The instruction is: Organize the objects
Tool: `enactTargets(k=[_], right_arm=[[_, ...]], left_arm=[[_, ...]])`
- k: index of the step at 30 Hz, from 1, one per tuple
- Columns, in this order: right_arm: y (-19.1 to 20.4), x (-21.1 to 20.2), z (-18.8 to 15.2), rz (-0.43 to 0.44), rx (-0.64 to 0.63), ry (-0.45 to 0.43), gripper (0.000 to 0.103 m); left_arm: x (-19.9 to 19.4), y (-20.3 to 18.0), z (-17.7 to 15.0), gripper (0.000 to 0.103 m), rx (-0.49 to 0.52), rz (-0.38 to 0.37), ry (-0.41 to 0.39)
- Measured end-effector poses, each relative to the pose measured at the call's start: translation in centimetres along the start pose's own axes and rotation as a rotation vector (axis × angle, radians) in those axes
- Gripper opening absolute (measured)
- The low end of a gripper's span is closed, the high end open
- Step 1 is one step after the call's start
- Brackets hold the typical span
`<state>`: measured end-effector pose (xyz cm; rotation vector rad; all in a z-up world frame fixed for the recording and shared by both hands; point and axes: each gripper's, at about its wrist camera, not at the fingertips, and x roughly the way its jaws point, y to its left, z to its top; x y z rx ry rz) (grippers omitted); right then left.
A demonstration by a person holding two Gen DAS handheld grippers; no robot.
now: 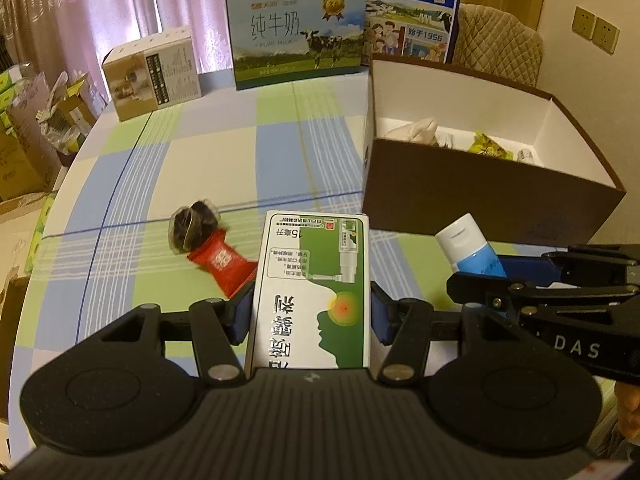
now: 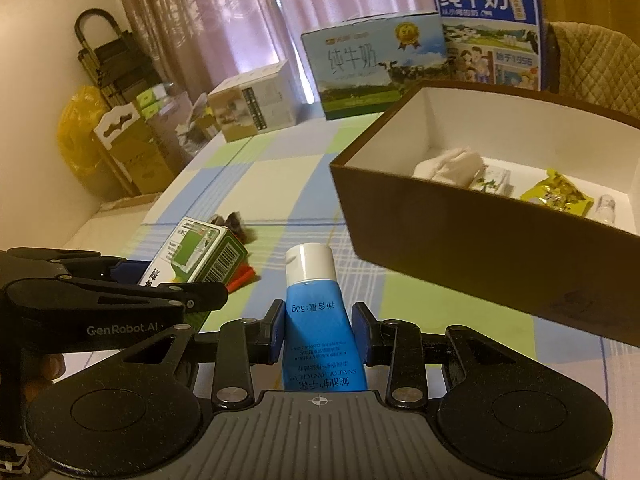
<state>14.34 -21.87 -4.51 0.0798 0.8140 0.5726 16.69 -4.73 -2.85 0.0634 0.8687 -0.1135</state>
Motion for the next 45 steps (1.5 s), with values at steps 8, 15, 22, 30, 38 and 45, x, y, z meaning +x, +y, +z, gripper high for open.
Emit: enactTargets(k=[8,15,22,30,38,45], right_arm=[[-1.4,-1.4,1.2,-0.015,0.047,-0.055,0.032],[-3.7,-3.4,3.5,-0.047,0.112,-0.15,0.032],[-6.7,-6.0,6.3,-0.096,0.186,-0.267,0.032],[-10.1,-7.3,8.1,-0.157,0.262,-0.333,0.032],[-13.0,-8.2,10.1,-0.297,0.273,-0.407,0.032],[-15.7,-6.8,11.1,-0.421,0.27,-0.406,0.032]], left_arm=[[-0.2,-1.4,2.6,0.053,0.018,-0.013,-0.043],[-0.2,-3.7,5.6,0.053,0.044,-0.05,-0.087],[0.5,-6.4,8.8,0.053,0.069,-0.078,-0.123],[1.7,-9.1,12.3,0.053,0.082,-0.104,-0.154],[3.5,-10.9,14.3,0.053,0.104,-0.098,-0.151],[5.1,-11.7,15.3,0.053,0.122,-0.088,-0.143]])
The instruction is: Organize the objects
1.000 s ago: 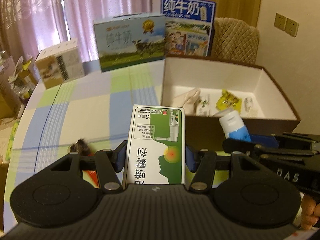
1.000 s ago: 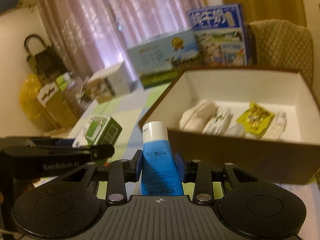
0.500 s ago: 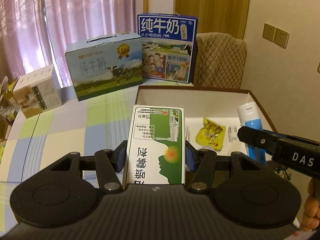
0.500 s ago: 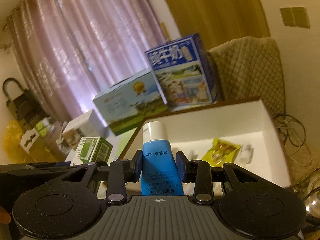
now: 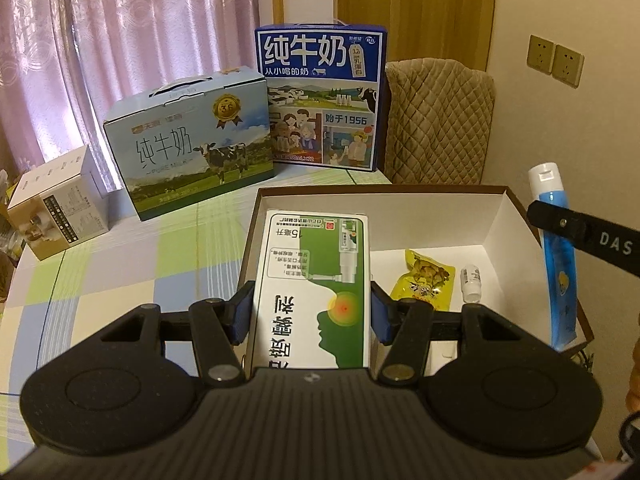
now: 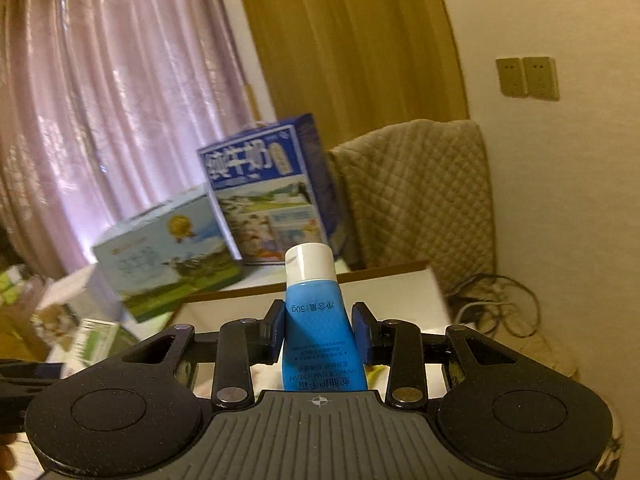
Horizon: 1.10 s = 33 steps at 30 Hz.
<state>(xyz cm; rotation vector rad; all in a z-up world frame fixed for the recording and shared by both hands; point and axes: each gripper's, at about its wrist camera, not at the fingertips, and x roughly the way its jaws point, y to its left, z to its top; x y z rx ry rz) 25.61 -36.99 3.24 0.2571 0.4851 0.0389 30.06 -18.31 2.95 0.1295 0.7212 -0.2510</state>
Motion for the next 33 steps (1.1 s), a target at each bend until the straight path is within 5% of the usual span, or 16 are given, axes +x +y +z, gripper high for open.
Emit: enactTargets(k=[21,33], right_arm=[[-4.0,6.8,-3.8,-0.165,-0.088,0.212,0.032],[-3.5,7.7,-5.0,-0.198,-0.191,0.237,0.033]], left_arm=[[6.0,-2.7,0.6,0.053,0.031,-0.022,0.064],[7.6,-2.9,0.5,0.053,0.041,-0.017,0.095]])
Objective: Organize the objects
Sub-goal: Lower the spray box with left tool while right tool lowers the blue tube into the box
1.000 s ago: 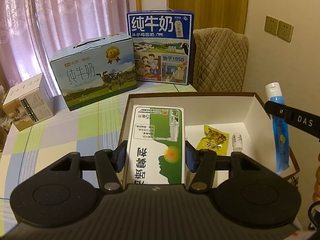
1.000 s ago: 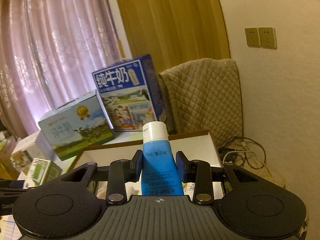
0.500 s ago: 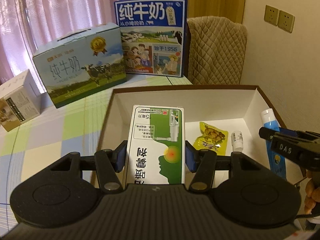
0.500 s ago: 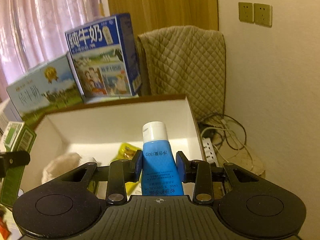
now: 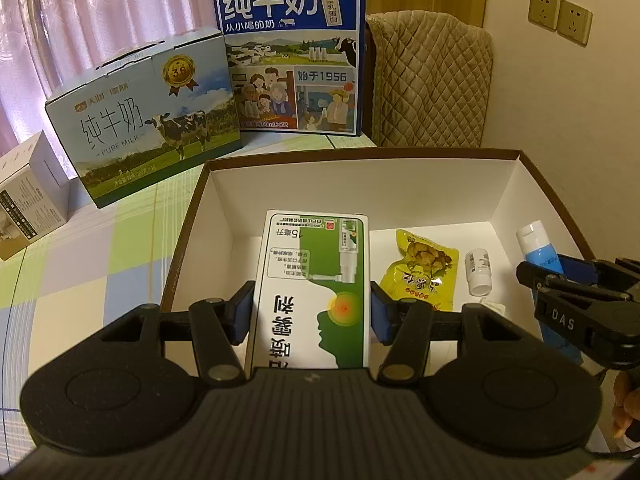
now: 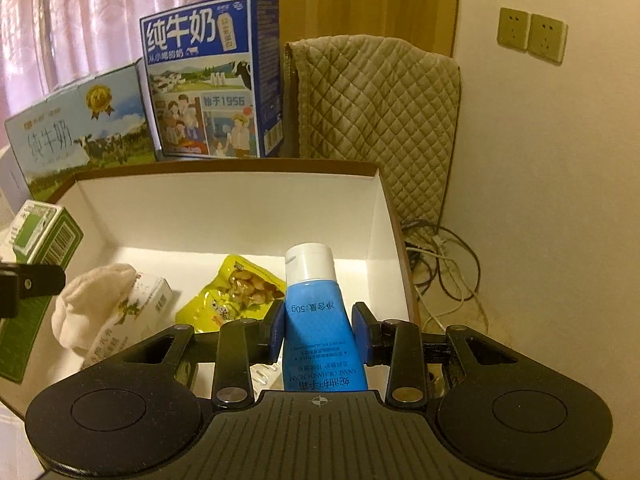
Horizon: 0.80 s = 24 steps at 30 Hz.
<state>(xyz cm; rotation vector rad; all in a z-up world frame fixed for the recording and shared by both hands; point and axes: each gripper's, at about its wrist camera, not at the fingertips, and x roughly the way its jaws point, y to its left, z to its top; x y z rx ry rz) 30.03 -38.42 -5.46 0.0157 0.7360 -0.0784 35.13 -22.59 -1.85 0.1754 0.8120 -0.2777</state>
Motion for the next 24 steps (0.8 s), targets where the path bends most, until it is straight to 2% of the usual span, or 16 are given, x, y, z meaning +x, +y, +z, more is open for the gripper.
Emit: enactTargets(k=[17,24], right_arm=[[0.3,0.4,0.1,-0.005,-0.03,0.01,0.033],[-1.2,0.0,0.3,0.062,0.093,-0.017,0.033]], left_arm=[[0.3,0.8,0.0,0.053,-0.003,0.016,0.015],[0.6,0.9,0.2,0.053,0.001,0.022,0.017]])
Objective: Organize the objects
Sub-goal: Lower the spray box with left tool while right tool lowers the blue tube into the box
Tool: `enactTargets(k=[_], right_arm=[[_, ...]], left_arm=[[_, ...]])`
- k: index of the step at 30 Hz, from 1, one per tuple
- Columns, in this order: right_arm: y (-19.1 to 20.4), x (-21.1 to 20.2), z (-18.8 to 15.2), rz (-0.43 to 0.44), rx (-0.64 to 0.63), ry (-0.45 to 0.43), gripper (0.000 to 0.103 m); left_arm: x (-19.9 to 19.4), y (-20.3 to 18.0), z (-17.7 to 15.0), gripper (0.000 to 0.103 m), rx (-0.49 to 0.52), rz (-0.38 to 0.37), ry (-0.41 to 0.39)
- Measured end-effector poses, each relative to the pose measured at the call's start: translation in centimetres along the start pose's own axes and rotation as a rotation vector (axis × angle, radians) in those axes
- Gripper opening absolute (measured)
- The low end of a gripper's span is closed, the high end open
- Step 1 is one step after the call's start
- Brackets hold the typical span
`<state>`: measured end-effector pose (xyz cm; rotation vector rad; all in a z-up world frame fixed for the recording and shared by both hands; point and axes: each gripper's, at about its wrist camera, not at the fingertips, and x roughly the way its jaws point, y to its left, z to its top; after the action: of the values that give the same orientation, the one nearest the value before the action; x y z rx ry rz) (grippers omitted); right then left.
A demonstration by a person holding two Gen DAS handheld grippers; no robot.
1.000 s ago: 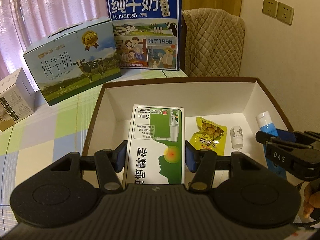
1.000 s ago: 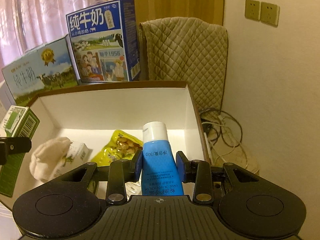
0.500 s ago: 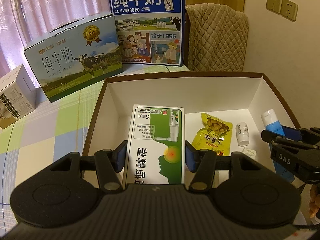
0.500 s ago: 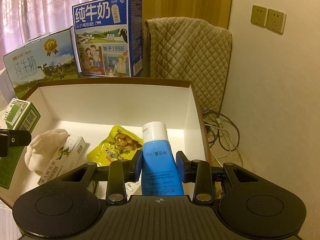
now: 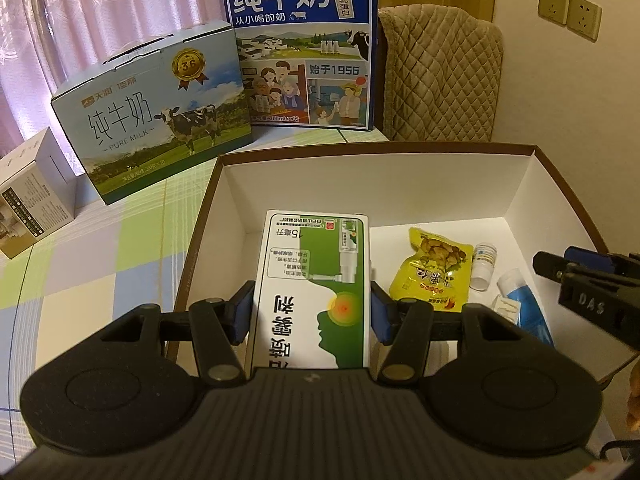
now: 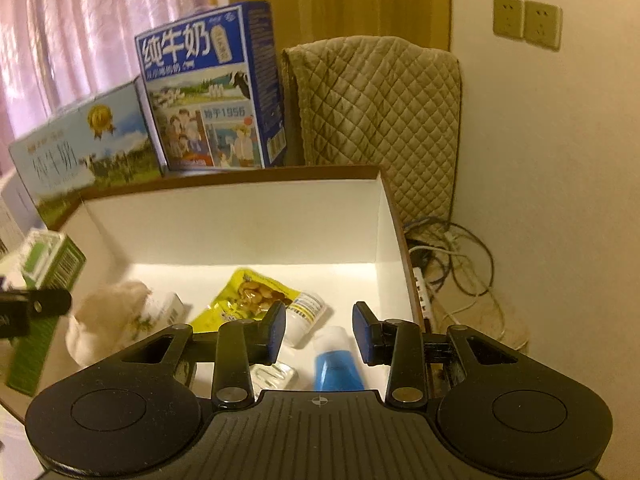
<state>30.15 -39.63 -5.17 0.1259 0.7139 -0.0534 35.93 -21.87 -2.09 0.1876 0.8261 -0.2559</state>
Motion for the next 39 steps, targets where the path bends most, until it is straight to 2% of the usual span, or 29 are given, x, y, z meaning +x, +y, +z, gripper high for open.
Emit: enactTargets(k=[6,10,21,25,26,27,28,30,33,37,39], right_arm=[[-0.3,-0.3,0.4,0.024,0.032,-0.009,0.033],[-0.2,-0.1,0.4,0.033,0.022,-0.002,0.027],[0.0,0.2,0.2,0.021,-0.01,-0.006,0.026],[-0.1,0.2,0.2,0.017,-0.013,-0.011,0.026],[-0.2,0.2,0.2,0.015,-0.011,-0.014,0.026],[-0.2,0.2,0.2,0.014,-0.01,-0.015,0.026],[-0.3,0.1,0.2,0.017,-0.01,-0.016,0.026],[-0.3,0.1,0.2,0.021,-0.015,-0.015,0.027],[-0.1,0.2,0.3,0.021,-0.033,-0.01,0.027],[0.1,0.2,0.3,0.039,-0.033,0.0,0.028],[0.2,0.2,0.3,0.039,-0.046,0.007,0.03]], left_arm=[[0.5,-0.8,0.2,0.053,0.015,-0.008,0.007],[1.3,-1.7,0.4,0.053,0.021,-0.023,0.022],[4.6,-4.5,1.7,0.053,0.056,-0.04,0.061],[5.3,-4.8,2.6,0.053,0.043,-0.032,0.036],[5.3,-4.8,2.8,0.054,0.038,-0.021,0.02],[5.3,-4.9,3.0,0.062,0.041,-0.014,0.008],[5.2,-5.0,3.2,0.075,0.046,-0.015,0.002],[5.1,-5.0,3.4,0.083,0.063,-0.025,-0.006],[5.2,-4.9,3.3,0.083,0.091,-0.012,0.01],[5.7,-3.9,2.5,0.084,0.074,-0.025,0.074],[5.4,-3.4,2.1,0.084,0.067,-0.023,0.082]])
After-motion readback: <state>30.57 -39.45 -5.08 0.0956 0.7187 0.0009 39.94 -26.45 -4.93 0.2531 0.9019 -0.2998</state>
